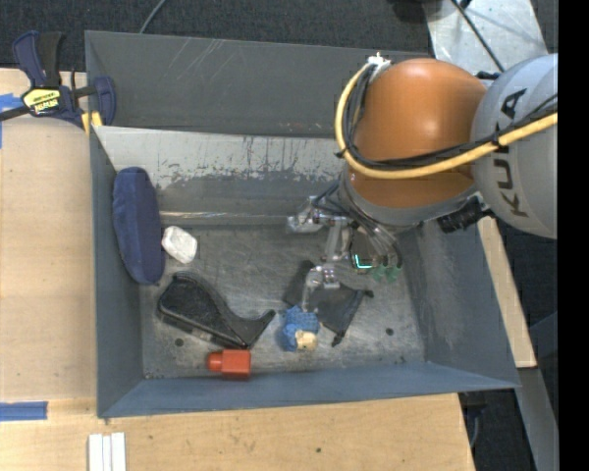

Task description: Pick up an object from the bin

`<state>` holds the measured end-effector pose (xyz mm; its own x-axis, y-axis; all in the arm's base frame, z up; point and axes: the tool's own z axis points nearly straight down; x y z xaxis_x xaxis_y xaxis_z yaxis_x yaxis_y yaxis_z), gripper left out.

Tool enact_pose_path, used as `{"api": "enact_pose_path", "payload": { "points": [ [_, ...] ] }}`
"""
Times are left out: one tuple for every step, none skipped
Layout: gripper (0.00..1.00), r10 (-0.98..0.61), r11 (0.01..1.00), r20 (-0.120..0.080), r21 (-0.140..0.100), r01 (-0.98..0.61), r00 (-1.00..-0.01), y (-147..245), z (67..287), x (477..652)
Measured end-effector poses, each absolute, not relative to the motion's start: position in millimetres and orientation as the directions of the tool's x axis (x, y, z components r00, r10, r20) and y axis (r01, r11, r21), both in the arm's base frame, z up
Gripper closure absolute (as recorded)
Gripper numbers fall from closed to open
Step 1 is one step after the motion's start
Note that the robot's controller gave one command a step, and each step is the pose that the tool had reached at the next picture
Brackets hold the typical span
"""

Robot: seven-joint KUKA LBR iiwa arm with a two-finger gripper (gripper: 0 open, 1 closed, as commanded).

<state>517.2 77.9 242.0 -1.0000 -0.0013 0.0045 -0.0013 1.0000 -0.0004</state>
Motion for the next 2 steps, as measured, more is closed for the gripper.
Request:
{"api": "enact_pose_path", "payload": {
  "points": [
    [0.00,-0.341,0.940,0.003,0.000,-0.341,-0.940,35.0,126.4,513.5],
    [0.00,-0.402,0.916,-0.007,0.000,-0.402,-0.916,16.3,71.4,527.8]
  ]
}}
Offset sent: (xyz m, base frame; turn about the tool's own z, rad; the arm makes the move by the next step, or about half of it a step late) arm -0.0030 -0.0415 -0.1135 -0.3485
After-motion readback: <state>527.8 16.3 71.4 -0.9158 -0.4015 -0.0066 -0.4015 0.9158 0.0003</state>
